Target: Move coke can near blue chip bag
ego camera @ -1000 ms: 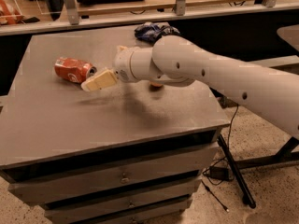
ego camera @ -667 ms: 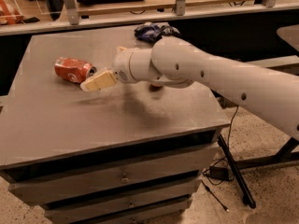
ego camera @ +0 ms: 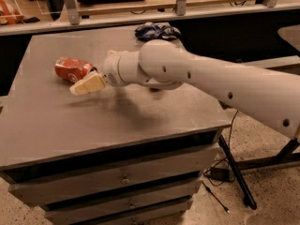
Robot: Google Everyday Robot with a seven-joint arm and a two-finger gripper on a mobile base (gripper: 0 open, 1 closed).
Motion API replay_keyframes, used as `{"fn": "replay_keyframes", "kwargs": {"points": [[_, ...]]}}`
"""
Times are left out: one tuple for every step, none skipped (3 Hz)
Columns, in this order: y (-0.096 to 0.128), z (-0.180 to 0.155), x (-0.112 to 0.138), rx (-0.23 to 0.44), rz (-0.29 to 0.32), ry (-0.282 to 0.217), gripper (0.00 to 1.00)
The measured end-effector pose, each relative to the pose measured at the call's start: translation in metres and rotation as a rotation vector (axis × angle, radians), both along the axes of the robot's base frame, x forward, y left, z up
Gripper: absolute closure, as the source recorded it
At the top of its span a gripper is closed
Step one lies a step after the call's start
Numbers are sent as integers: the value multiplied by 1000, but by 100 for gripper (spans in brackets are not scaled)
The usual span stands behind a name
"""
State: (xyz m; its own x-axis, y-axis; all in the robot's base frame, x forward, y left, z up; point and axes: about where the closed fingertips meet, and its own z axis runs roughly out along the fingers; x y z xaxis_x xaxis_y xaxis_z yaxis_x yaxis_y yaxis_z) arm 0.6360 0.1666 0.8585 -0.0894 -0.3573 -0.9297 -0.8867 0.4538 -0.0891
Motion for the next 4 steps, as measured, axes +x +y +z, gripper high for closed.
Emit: {"fn": "replay_keyframes", "kwargs": {"points": [[6, -3, 4, 17, 7, -3, 0], [14, -6, 6, 25, 36, -3, 19], [19, -7, 9, 34, 72, -6, 48], [18, -5, 12, 37, 76, -12, 73]]}}
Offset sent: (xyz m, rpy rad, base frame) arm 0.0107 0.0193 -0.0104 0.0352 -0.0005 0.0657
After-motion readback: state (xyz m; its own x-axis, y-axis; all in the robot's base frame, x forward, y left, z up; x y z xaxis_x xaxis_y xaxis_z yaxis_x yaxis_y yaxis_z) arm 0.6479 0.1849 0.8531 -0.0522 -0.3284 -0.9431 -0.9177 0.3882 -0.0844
